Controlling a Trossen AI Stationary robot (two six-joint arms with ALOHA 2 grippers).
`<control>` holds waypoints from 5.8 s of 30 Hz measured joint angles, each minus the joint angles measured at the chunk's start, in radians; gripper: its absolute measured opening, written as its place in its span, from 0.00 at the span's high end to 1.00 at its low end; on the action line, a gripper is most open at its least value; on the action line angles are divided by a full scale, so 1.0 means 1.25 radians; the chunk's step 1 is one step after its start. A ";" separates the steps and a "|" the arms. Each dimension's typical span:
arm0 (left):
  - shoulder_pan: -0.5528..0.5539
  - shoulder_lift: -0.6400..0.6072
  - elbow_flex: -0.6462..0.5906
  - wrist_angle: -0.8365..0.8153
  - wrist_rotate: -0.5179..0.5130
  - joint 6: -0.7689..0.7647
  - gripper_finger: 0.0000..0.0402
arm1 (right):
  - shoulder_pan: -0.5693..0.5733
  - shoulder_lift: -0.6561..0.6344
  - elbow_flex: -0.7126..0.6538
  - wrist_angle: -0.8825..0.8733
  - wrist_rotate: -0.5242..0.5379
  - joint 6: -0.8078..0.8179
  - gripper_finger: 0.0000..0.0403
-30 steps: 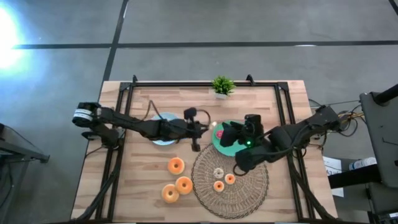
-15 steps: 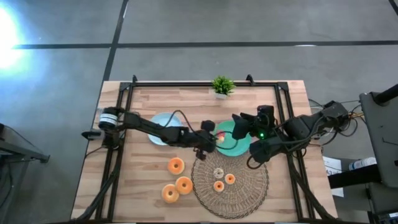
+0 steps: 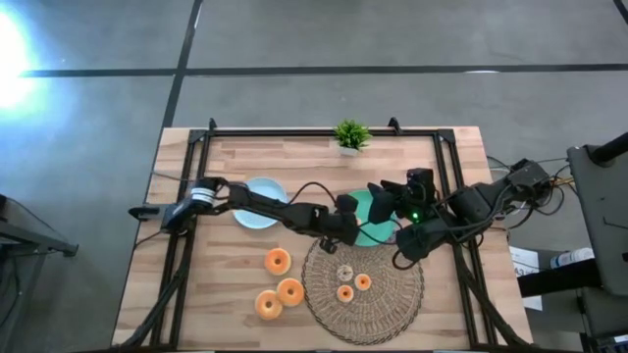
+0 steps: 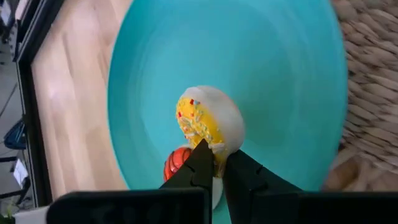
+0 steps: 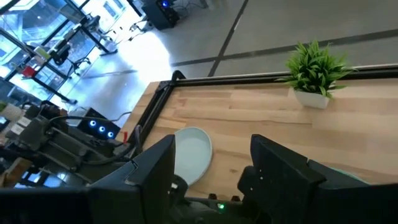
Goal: Pick & Place donuts
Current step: Put the small yellow donut on the green plate, then put the small blue donut on the green plate
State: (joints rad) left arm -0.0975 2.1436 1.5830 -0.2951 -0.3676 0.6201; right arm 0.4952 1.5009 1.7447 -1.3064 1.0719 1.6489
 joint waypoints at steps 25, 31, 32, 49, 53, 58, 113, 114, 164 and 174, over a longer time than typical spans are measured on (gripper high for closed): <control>0.006 -0.043 -0.004 -0.088 0.033 -0.049 0.68 | 0.014 -0.001 0.000 -0.041 0.005 0.016 0.50; 0.014 -0.148 -0.041 -0.162 0.113 -0.147 0.67 | 0.014 -0.005 0.000 -0.047 0.010 0.011 0.50; 0.016 -0.172 -0.057 -0.168 0.129 -0.161 0.67 | 0.014 -0.006 0.000 -0.049 0.013 0.012 0.50; 0.012 -0.618 -0.588 -0.092 0.263 -0.380 0.68 | 0.019 0.101 -0.051 -0.053 -0.423 -0.352 0.50; 0.012 -0.685 -0.650 -0.088 0.259 -0.459 0.68 | 0.035 0.189 -0.066 -0.048 -0.610 -0.443 0.50; 0.012 -0.746 -0.697 -0.074 0.233 -0.516 0.68 | 0.082 0.281 -0.065 0.051 -0.671 -0.580 0.50; 0.012 -0.791 -0.711 -0.071 0.208 -0.562 0.68 | 0.077 0.474 -0.187 0.264 -0.707 -0.562 0.80; 0.012 -0.791 -0.712 -0.069 0.208 -0.562 0.68 | 0.077 0.473 -0.187 0.264 -0.710 -0.550 0.83; -0.016 -0.507 -0.519 0.625 0.085 -0.362 0.61 | -0.058 -0.017 -0.626 1.259 0.059 -0.128 0.97; -0.016 -0.486 -0.475 0.637 0.006 -0.380 0.61 | -0.056 -0.014 -0.612 1.261 0.096 -0.152 0.97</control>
State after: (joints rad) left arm -0.1169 1.5366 0.9890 0.5006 -0.3603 0.1448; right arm 0.4252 1.4839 0.9791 0.2701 1.1913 1.4591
